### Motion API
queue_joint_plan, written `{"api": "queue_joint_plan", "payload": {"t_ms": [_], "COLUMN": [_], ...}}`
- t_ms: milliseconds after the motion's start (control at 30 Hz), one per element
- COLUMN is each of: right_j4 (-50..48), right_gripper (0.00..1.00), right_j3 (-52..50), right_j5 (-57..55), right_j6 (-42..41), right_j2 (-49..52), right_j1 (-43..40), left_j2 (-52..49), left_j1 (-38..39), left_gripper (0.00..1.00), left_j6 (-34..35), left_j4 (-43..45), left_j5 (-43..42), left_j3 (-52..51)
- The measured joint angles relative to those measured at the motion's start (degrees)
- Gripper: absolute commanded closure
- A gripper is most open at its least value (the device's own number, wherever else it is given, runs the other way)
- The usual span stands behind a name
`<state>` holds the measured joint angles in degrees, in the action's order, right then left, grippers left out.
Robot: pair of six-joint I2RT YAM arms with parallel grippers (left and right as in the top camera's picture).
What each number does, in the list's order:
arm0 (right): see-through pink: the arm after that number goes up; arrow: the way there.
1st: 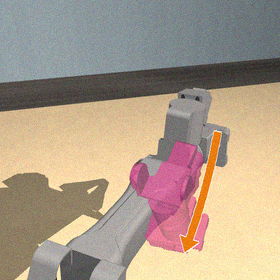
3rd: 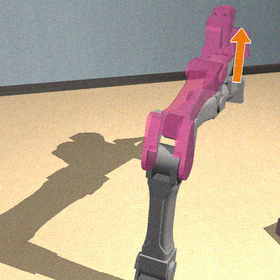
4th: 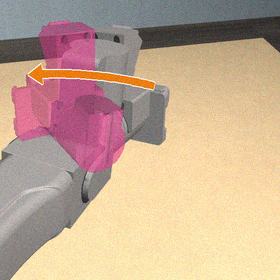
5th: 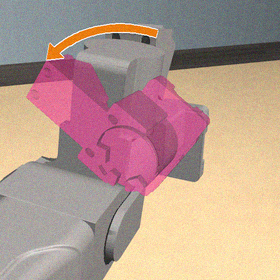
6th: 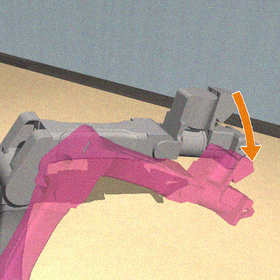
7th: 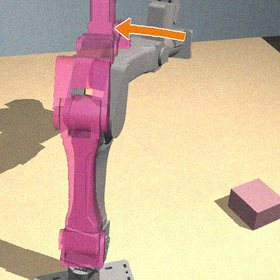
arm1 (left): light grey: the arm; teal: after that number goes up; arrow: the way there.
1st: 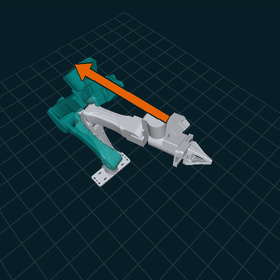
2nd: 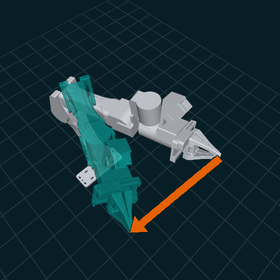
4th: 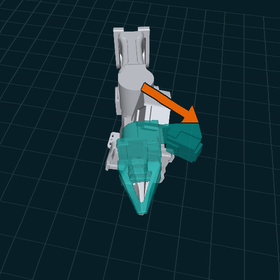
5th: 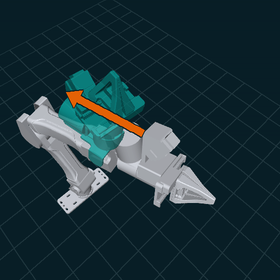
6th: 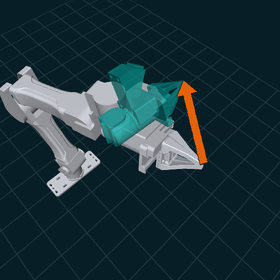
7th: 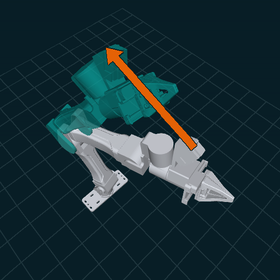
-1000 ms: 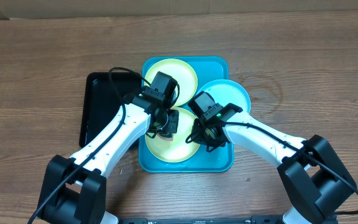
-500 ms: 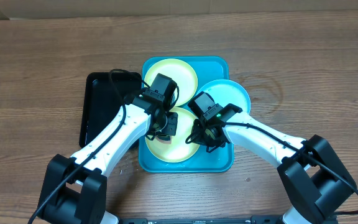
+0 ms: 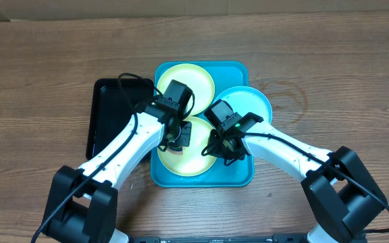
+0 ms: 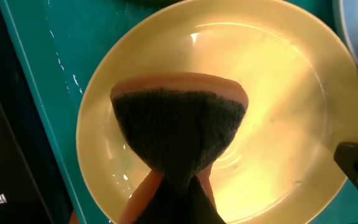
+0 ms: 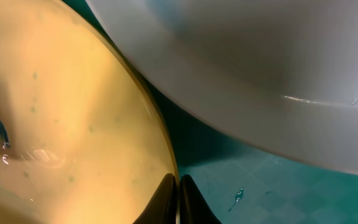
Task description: Clean dirty plates on tray and stack at the side
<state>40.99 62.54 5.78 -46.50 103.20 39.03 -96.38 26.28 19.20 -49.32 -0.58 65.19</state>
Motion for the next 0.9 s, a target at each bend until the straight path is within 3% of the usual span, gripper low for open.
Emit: {"api": "queue_joint_plan", "payload": {"t_ms": [900], "right_j4": [-0.5], "right_gripper": [0.96], "right_j3": [-0.2], "right_j5": [0.4], "right_j6": [0.0], "right_j2": [0.0], "right_j1": [0.0], "left_j2": [-2.8], "left_j1": [0.0], "left_gripper": [0.96], "left_j6": [0.0], "left_j4": [1.3], "left_j5": [1.0], "left_j3": [0.0]}}
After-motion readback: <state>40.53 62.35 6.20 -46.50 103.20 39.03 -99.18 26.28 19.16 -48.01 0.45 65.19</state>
